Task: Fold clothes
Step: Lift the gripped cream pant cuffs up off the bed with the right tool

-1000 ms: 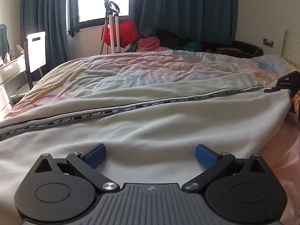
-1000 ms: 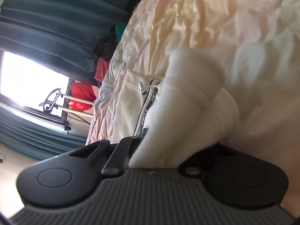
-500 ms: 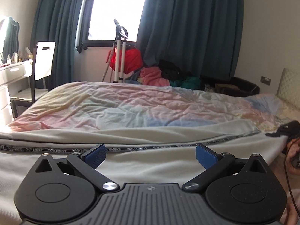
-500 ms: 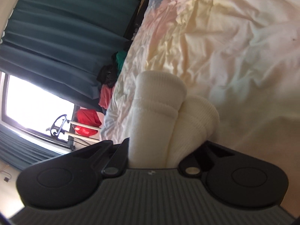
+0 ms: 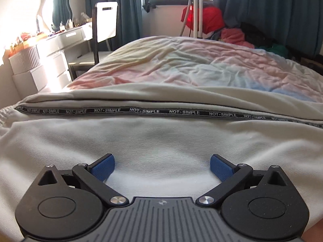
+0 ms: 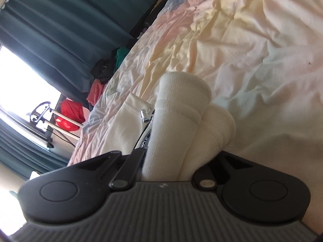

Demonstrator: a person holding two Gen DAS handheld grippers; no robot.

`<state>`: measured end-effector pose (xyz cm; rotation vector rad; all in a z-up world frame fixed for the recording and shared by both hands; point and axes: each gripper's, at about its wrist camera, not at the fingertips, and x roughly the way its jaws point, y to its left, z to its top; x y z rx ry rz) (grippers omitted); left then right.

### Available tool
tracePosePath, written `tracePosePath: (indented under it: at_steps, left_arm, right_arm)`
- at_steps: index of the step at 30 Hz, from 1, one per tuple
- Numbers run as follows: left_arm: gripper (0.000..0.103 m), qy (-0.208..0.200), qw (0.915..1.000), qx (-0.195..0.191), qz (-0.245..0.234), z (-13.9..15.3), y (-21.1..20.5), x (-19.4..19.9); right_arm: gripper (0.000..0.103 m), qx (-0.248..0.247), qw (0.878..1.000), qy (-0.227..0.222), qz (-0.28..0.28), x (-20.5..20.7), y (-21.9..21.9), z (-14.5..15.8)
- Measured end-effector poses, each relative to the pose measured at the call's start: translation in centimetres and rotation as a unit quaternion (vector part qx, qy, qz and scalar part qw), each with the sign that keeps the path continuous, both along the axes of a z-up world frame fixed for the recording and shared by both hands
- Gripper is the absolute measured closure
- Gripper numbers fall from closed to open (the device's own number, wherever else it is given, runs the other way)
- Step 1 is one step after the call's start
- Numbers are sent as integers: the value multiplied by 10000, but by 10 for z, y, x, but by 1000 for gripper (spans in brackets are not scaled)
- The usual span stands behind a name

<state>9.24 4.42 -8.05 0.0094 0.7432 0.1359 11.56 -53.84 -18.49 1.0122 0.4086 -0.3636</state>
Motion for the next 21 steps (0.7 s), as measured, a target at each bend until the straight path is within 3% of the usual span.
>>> tracePosePath:
  at_steps: [7, 12, 17, 19, 21]
  left_arm:
    - [1, 127, 9999, 23, -44, -2, 2, -4]
    - [1, 285, 9996, -90, -2, 6, 5, -5]
    - [1, 245, 9985, -447, 218, 23, 20, -3]
    - [1, 27, 9977, -586, 339, 33, 29, -7]
    - [1, -296, 9961, -690, 474, 45, 39, -14]
  right_arm:
    - [95, -791, 9967, 130, 120, 3, 15, 23]
    - [94, -1997, 9795, 72, 262, 4, 51, 66]
    - [94, -3231, 9443, -378, 499, 0, 125, 125]
    - [94, -3764, 9219, -625, 667, 0, 168, 149]
    - [94, -4358, 8903, -880, 981, 0, 219, 167]
